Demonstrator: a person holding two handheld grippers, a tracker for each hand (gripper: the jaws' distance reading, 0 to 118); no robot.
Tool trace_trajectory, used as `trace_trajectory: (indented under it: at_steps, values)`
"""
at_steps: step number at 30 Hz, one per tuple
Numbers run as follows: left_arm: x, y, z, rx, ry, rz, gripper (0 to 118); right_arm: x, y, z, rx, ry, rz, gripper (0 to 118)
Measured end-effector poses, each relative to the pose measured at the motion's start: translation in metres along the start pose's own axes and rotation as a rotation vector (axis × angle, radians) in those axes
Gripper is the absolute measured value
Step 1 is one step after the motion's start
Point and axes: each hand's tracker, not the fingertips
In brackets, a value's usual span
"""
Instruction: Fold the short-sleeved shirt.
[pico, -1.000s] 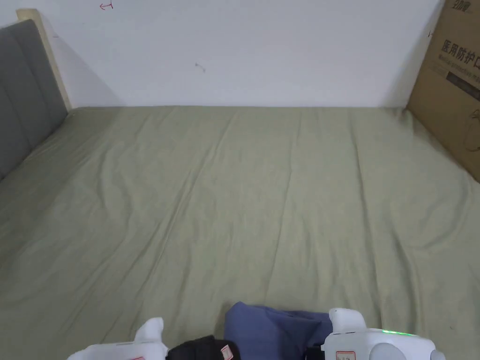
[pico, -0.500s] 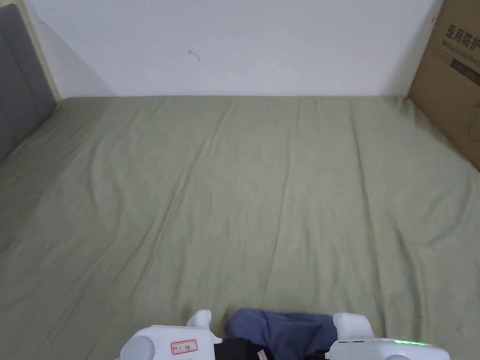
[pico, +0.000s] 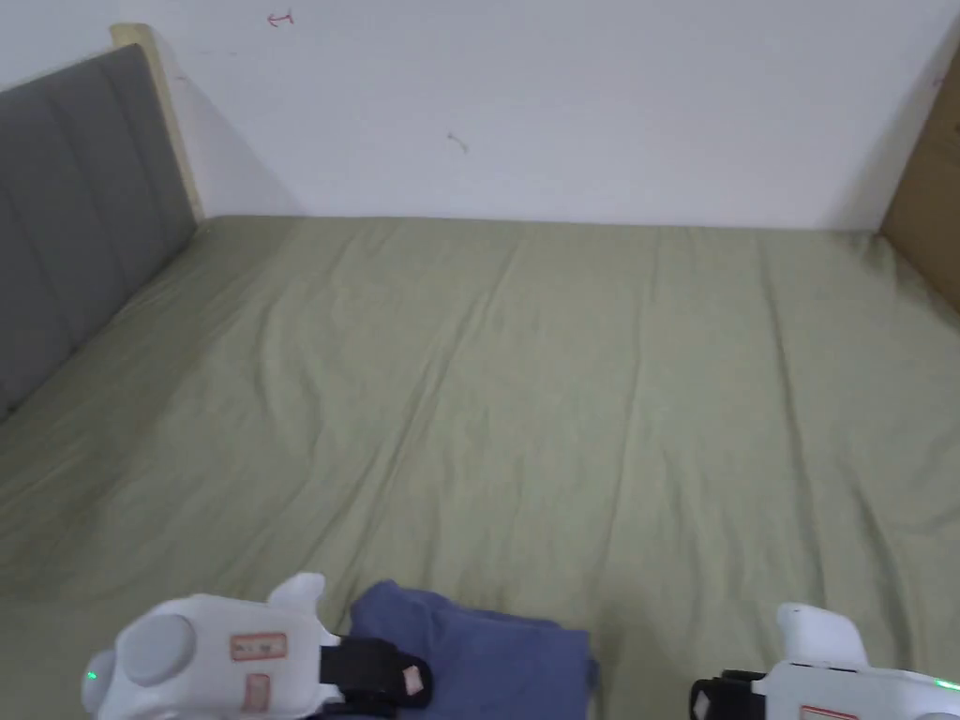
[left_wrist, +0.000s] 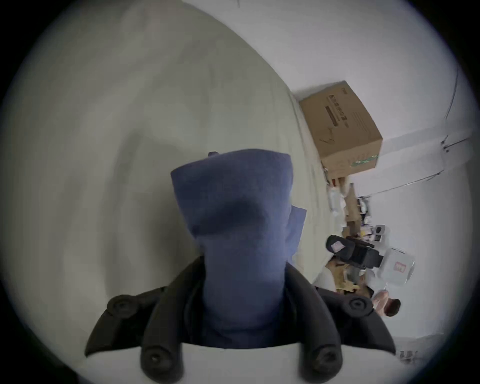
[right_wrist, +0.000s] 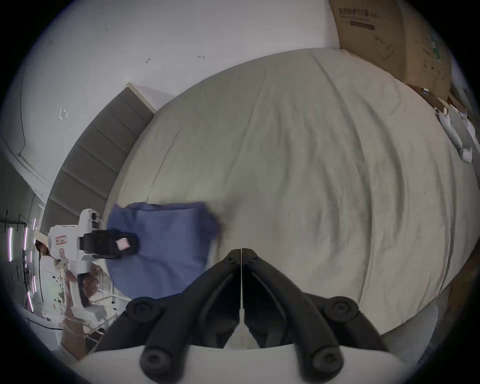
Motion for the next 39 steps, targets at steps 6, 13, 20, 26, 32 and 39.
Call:
trace_trajectory:
  at_steps: [6, 13, 20, 26, 32, 39]
  values:
    - [-0.062, 0.050, 0.097, 0.021, 0.462, -0.065, 26, 0.001, 0.000, -0.011, -0.003, -0.019, -0.037, 1]
    - [-0.140, 0.100, 0.146, -0.029, 1.066, -0.184, 28, -0.006, 0.007, -0.031, -0.041, -0.075, -0.026, 1]
    - [-0.173, 0.106, 0.160, 0.046, 1.190, -0.106, 102, -0.026, 0.013, -0.035, -0.028, -0.094, 0.084, 1]
    - [-0.127, 0.092, 0.177, 0.122, 1.117, -0.040, 71, -0.023, 0.008, -0.038, -0.022, -0.071, 0.057, 1]
    - [-0.035, 0.055, 0.166, 0.215, 0.899, -0.117, 4, -0.017, -0.004, -0.021, -0.011, -0.042, 0.066, 1]
    - [0.074, -0.011, 0.119, 0.319, 0.591, -0.199, 1, 0.007, -0.009, 0.015, 0.058, -0.007, 0.006, 1]
